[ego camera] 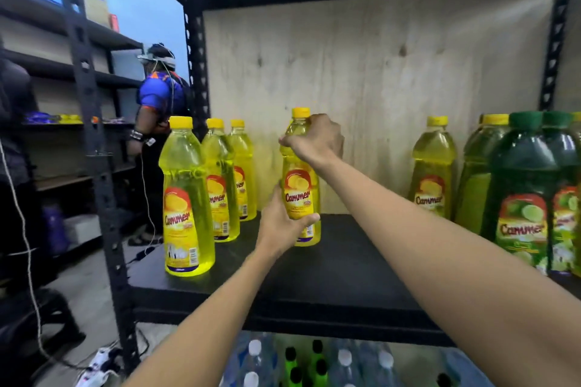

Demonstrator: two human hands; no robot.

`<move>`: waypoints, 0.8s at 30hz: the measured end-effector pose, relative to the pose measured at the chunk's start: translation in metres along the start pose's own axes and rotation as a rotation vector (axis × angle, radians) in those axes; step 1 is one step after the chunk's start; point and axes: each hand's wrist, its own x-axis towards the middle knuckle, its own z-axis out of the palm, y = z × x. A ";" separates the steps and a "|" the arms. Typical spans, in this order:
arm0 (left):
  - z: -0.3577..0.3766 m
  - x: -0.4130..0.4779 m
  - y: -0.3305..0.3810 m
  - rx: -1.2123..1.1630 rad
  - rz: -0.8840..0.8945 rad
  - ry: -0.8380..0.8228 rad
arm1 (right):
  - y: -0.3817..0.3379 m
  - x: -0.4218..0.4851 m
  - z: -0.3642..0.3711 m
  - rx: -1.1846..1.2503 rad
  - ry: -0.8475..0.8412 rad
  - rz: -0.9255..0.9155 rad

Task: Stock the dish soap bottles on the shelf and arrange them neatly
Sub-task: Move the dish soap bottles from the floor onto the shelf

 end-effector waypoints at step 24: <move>-0.017 0.013 -0.035 0.147 -0.053 -0.031 | 0.011 0.001 0.031 -0.025 -0.171 -0.043</move>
